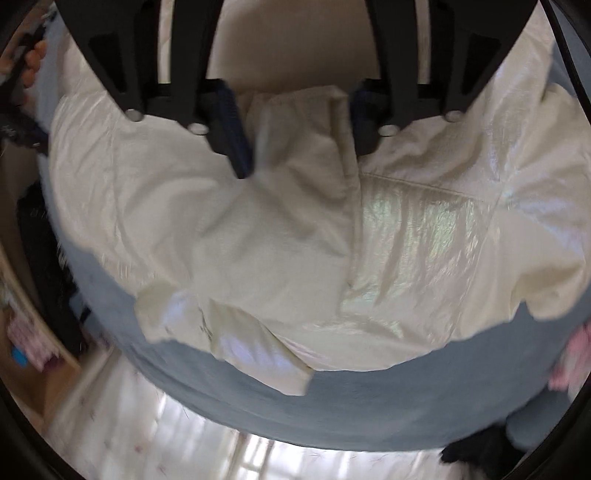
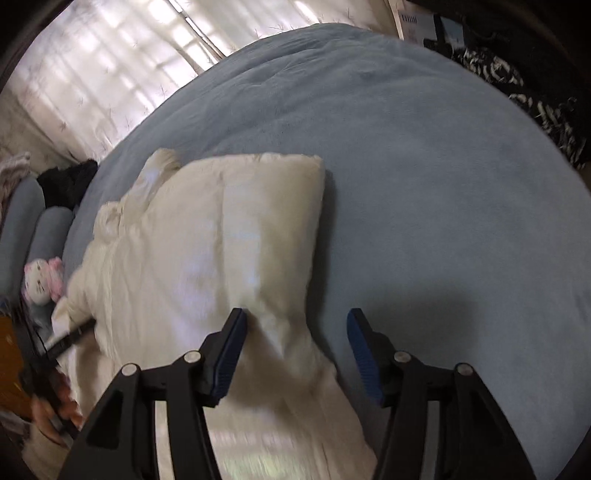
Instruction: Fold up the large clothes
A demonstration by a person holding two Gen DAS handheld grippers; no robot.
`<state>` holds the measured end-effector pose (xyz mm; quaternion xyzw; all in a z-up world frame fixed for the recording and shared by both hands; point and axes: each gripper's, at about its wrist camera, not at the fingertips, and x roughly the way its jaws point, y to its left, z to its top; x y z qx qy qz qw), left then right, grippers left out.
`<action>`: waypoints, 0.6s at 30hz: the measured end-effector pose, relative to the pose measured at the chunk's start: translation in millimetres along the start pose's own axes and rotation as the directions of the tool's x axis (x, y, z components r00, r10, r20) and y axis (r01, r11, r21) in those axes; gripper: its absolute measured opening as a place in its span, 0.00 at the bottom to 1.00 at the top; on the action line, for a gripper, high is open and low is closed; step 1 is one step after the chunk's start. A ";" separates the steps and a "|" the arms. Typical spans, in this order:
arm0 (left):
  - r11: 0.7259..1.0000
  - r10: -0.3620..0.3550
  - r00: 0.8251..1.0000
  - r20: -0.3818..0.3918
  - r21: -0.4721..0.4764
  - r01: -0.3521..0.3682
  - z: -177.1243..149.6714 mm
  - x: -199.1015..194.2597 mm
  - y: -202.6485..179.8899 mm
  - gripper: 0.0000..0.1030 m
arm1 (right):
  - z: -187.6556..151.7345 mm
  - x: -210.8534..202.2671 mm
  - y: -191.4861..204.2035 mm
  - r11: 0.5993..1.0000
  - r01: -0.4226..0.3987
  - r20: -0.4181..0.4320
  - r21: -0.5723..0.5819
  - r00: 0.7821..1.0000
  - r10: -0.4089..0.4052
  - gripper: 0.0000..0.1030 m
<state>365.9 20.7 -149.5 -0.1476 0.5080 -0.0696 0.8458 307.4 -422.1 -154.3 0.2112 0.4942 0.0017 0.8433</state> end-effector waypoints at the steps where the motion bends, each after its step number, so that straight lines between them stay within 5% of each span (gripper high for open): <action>1: 0.999 -0.025 1.000 0.005 -0.023 0.025 4.2 0.5 3.2 0.51 | 5.6 4.6 0.3 1.000 -0.017 0.004 0.014 1.000 0.017 0.56; 5: 0.999 -0.039 0.999 0.017 -0.025 0.040 16.7 7.6 5.8 0.50 | 25.5 30.8 -8.1 0.993 -0.079 -0.016 0.090 0.997 0.080 0.59; 8: 0.999 -0.029 0.999 0.023 0.018 0.029 21.3 13.5 -6.3 0.17 | 31.2 51.1 -16.4 0.973 -0.153 -0.021 0.173 0.987 0.159 0.59; 9: 0.999 -0.008 0.999 0.035 0.045 0.007 21.2 9.8 -15.4 0.13 | 32.2 54.6 -14.5 0.972 -0.161 -0.023 0.169 0.986 0.167 0.50; 10: 0.998 0.003 0.998 0.065 0.066 -0.007 23.0 3.5 -20.3 0.11 | 33.8 52.9 -8.2 0.979 -0.150 -0.016 0.135 0.988 0.153 0.30; 12: 0.997 0.028 0.992 0.121 0.064 -0.036 23.5 -7.1 -19.3 0.11 | 36.5 38.9 12.9 0.995 -0.097 0.033 0.031 0.995 0.096 0.24; 15: 0.994 0.084 0.993 0.082 0.067 -0.089 15.6 7.2 -9.9 0.16 | 29.0 46.1 31.1 0.998 0.022 0.050 -0.063 0.999 -0.018 0.24; 18: 0.985 0.140 0.989 0.054 0.090 -0.145 4.7 20.5 -8.2 0.27 | 21.8 67.8 44.1 0.978 0.169 0.012 -0.124 0.986 -0.169 0.42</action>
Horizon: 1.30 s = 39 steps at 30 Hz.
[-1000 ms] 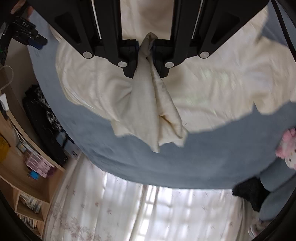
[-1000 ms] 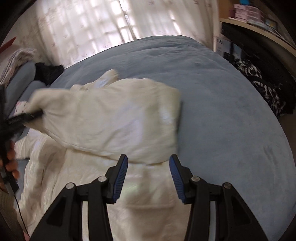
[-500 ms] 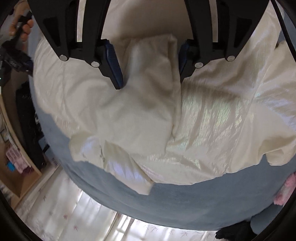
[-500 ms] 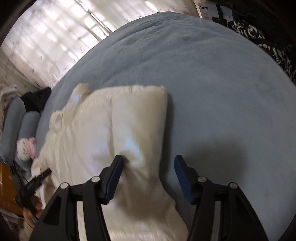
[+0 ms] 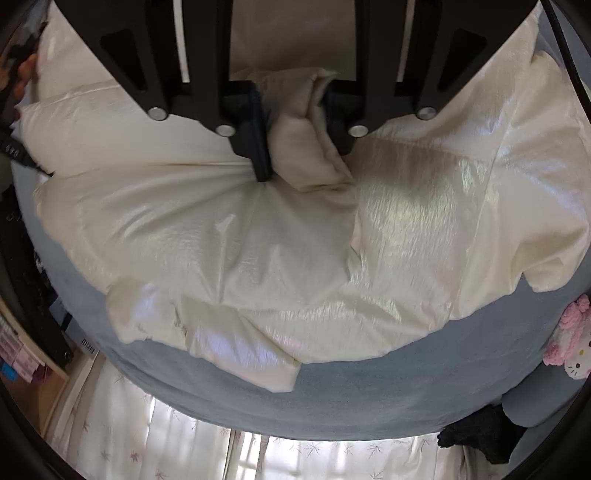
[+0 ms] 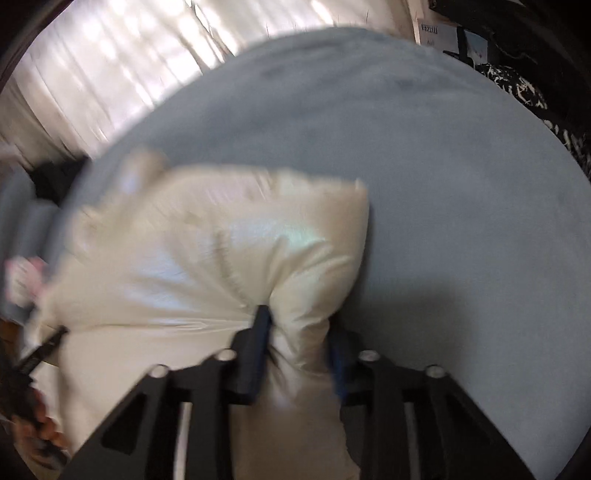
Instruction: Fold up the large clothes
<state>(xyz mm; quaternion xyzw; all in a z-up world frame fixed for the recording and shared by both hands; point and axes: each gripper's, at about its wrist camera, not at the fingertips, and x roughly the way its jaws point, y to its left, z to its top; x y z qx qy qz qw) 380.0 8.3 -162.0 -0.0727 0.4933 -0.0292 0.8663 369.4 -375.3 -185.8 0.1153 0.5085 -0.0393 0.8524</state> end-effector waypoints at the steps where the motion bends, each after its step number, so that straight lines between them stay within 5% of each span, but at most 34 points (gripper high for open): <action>1: 1.000 0.002 1.000 0.005 -0.003 -0.002 -0.5 -3.3 0.3 0.28 | 2.2 -6.2 4.2 1.000 0.030 0.009 -0.008 0.999 -0.030 0.44; 5: 0.999 -0.018 0.999 0.033 -0.035 0.020 3.3 -37.0 12.5 0.33 | 9.5 -47.8 11.9 0.999 0.038 0.074 -0.017 0.997 -0.037 0.45; 8: 0.999 -0.051 0.981 0.185 0.010 0.050 4.5 -73.6 14.5 0.33 | 10.3 -84.5 25.9 0.998 0.028 0.173 -0.050 0.985 -0.019 0.46; 10: 0.997 -0.078 0.973 0.216 0.029 0.074 11.1 -86.3 6.9 0.33 | 12.6 -96.5 47.4 0.996 0.002 0.209 -0.094 0.978 0.018 0.46; 16: 0.995 -0.099 0.985 0.144 0.020 0.097 37.8 -52.2 -37.8 0.32 | 23.9 -66.8 132.2 0.976 -0.101 0.180 -0.194 0.974 0.137 0.46; 19: 1.000 -0.019 0.996 0.082 0.018 0.017 42.5 -9.4 -44.8 0.28 | 25.7 -32.6 151.9 0.978 -0.036 0.167 -0.205 0.983 0.072 0.46; 24: 1.000 -0.028 0.999 0.032 0.016 0.027 35.3 19.3 -26.2 0.15 | 24.6 2.7 107.6 0.990 0.060 0.145 -0.131 0.989 -0.040 0.42; 27: 0.998 -0.046 0.998 0.037 0.039 0.044 33.2 18.7 -21.0 0.13 | 24.8 -0.7 67.7 0.995 0.056 0.143 -0.084 0.989 -0.044 0.30; 30: 0.998 -0.030 0.999 0.044 0.051 0.028 30.8 16.9 -23.3 0.13 | 23.2 -4.6 46.7 0.987 0.138 0.146 -0.081 0.981 -0.125 0.30; 33: 0.998 0.007 0.998 0.056 0.058 -0.010 32.6 16.7 -28.8 0.13 | 21.8 -11.1 34.4 0.990 0.134 0.129 -0.040 0.983 -0.128 0.30; 37: 0.996 0.043 0.997 0.059 0.076 -0.047 29.3 3.0 -37.6 0.19 | 17.3 -27.5 28.3 0.992 0.124 0.130 -0.013 0.984 -0.121 0.32; 39: 0.996 0.035 0.997 0.062 0.074 -0.040 26.3 -11.5 -38.1 0.34 | 11.9 -37.3 29.4 0.995 0.103 0.124 0.000 0.987 -0.102 0.33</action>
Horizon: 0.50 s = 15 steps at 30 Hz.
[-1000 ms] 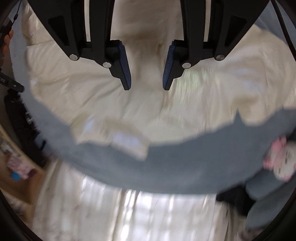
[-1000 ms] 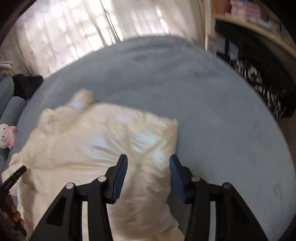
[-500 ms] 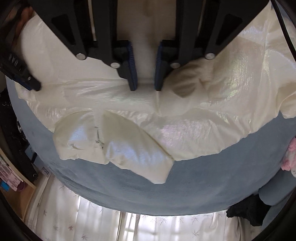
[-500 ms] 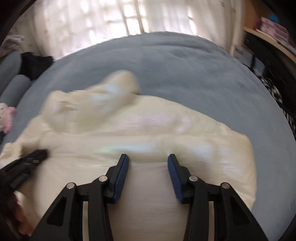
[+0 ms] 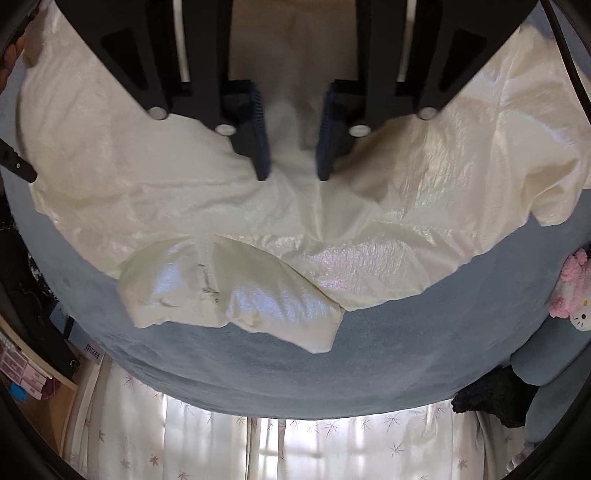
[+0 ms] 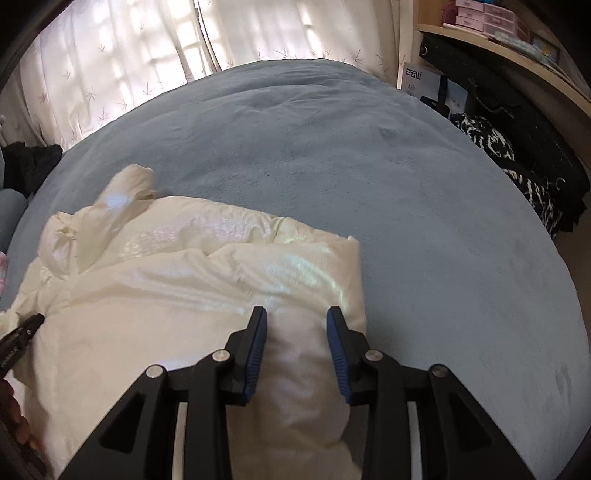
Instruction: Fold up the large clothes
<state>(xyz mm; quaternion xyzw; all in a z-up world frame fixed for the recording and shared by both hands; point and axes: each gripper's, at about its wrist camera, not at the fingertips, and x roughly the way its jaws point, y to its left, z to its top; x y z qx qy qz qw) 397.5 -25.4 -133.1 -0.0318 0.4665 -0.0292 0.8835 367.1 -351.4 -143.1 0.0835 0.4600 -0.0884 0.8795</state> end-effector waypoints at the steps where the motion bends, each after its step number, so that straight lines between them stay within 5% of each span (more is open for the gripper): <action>1: 1.000 0.001 1.000 0.007 -0.004 0.000 -1.6 -9.6 -0.8 0.44 | -2.5 -7.0 0.0 1.000 -0.021 -0.006 0.010 1.000 0.021 0.33; 3: 1.000 0.005 1.000 0.023 -0.005 -0.005 -7.3 -29.4 0.7 0.55 | -9.3 -20.9 2.6 0.998 -0.058 -0.018 0.025 0.998 0.059 0.33; 11: 0.999 -0.024 0.999 0.049 0.046 0.022 -43.6 -106.3 0.8 0.56 | -42.9 -82.3 29.6 0.988 -0.152 -0.040 0.009 0.987 0.153 0.33; 15: 0.998 -0.046 0.996 0.071 0.046 0.043 -59.6 -140.2 5.7 0.69 | -61.7 -113.7 47.2 0.982 -0.189 -0.037 -0.012 0.981 0.188 0.33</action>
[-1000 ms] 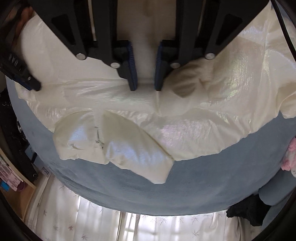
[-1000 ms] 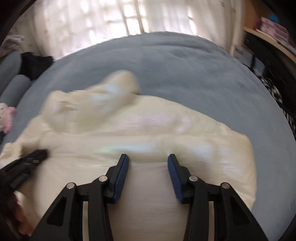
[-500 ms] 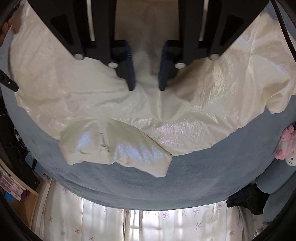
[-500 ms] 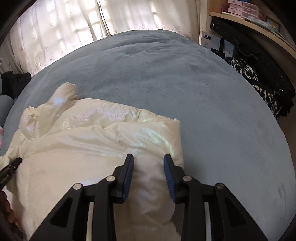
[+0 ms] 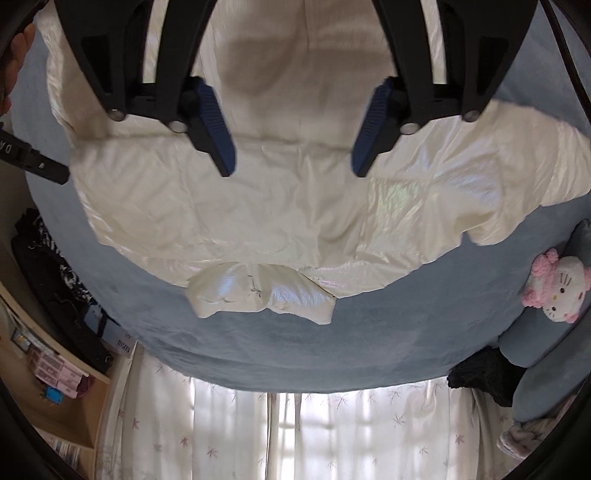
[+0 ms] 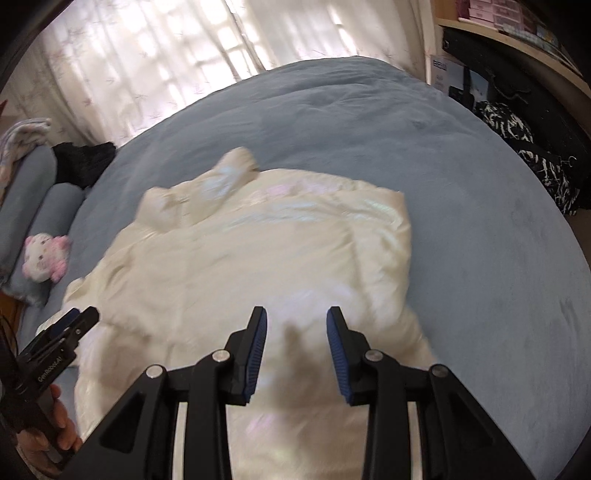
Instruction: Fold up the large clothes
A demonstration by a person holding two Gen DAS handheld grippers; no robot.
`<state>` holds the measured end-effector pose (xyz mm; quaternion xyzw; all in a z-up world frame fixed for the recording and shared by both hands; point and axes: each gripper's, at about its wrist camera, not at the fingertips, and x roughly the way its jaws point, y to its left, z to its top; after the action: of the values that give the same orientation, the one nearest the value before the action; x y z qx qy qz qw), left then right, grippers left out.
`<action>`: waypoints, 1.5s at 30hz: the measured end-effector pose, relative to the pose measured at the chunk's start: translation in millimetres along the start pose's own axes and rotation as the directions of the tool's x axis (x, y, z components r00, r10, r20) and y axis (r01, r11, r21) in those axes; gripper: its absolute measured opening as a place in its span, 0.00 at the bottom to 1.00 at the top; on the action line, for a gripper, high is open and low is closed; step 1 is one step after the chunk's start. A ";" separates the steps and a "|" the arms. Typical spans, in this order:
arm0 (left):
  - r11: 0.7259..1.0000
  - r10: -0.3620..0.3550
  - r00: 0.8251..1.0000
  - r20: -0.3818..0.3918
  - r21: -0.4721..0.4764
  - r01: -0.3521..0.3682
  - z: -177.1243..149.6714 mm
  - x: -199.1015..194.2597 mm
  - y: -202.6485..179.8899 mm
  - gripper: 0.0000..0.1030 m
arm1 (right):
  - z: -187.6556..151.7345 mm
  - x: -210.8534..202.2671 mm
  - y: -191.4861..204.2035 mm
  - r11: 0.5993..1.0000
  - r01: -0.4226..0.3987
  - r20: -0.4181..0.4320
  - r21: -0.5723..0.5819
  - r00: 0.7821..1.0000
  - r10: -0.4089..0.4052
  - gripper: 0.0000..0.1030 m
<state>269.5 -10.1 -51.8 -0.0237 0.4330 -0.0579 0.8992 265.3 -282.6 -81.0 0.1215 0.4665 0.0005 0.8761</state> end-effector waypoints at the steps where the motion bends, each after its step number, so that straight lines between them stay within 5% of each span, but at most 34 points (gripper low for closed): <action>1: 1.000 -0.008 1.000 0.004 -0.007 0.008 -3.9 -9.3 1.8 0.71 | -4.3 -4.6 4.6 1.000 -0.008 0.002 -0.004 1.000 0.008 0.33; 17: 0.999 -0.022 1.000 0.008 -0.043 0.022 -58.3 -96.6 67.2 0.72 | -81.3 -52.5 94.7 0.991 -0.104 0.011 -0.081 0.994 0.105 0.38; 28: 0.960 -0.092 0.995 -0.032 -0.268 0.080 -80.1 -81.9 196.8 0.73 | -89.9 -31.4 207.3 0.966 -0.109 0.075 -0.235 0.989 0.129 0.38; 32: 0.916 -0.161 0.986 -0.029 -0.375 0.139 -89.2 -65.3 252.6 0.73 | -88.8 -14.7 245.8 0.953 -0.103 0.092 -0.284 0.987 0.134 0.38; 39: 0.785 -0.275 0.956 0.102 -0.551 0.284 -107.7 -44.1 351.7 0.73 | -83.9 27.6 301.1 0.936 -0.083 0.079 -0.341 0.990 0.116 0.38; 45: 0.705 -0.254 0.955 0.151 -0.647 0.290 -119.9 -16.7 416.2 0.72 | -85.5 64.0 337.4 0.927 -0.081 0.053 -0.367 0.993 0.108 0.38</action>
<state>200.2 405.8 -152.2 -0.4062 0.3939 -0.0319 0.8239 269.5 70.3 -107.1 -0.0206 0.4200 0.1248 0.8987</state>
